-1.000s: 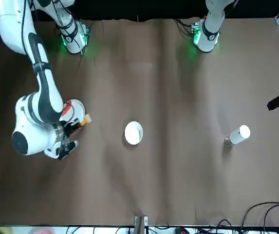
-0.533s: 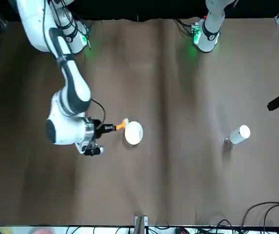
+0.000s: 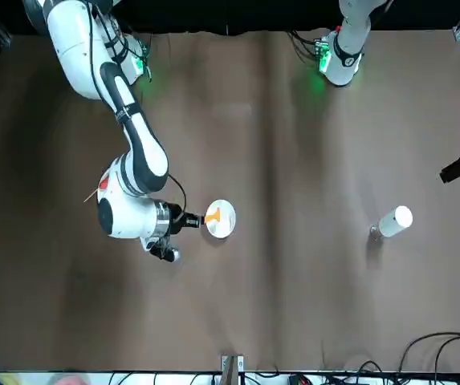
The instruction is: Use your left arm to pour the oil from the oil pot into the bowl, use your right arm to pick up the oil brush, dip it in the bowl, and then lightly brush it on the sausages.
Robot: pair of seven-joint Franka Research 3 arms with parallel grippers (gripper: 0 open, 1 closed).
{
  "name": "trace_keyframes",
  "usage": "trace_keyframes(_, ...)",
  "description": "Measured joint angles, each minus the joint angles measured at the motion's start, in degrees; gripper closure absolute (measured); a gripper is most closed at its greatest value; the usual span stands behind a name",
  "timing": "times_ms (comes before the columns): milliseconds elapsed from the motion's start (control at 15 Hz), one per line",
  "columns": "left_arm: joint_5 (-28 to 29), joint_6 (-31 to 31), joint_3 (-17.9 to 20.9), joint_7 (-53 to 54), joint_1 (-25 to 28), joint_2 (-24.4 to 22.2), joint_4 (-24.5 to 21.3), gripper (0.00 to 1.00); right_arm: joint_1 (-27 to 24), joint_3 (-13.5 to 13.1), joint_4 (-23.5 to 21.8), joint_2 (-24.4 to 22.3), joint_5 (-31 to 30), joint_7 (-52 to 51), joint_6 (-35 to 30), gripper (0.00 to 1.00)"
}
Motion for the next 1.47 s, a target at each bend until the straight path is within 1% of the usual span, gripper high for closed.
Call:
trace_keyframes(133, 0.0, 0.0, 0.0, 0.0, 0.0, 0.0, 0.0, 0.01, 0.0, -0.1, -0.2, 0.1, 0.2, 0.2, 1.8, 0.96)
trace_keyframes(600, 0.0, 0.0, 0.0, 0.0, 0.0, 0.1, -0.1, 0.01, -0.1, -0.1, -0.9, 2.2, 1.6, 0.5, 3.9, 0.96)
trace_keyframes(933, 0.0, 0.0, 0.0, 0.0, 0.0, 0.1, -0.2, 0.01, 0.9, 0.1, -1.0, 3.4, 1.7, 0.5, 5.2, 0.96)
trace_keyframes(1067, 0.0, 0.0, 0.0, 0.0, 0.0, 0.1, -0.2, 0.01, 0.9, 0.1, -1.0, 3.9, 1.8, 0.5, 5.2, 0.91)
trace_keyframes(1400, 0.0, 0.0, 0.0, 0.0, 0.0, 0.3, -0.2, 0.01, 0.9, -0.1, -1.0, 4.2, 1.8, 0.5, 5.2, 0.88)
trace_keyframes(1467, 0.0, 0.0, 0.0, 0.0, 0.0, 0.3, -0.2, 0.01, 0.8, -0.2, -1.0, 4.2, 1.8, 0.5, 5.2, 0.81)
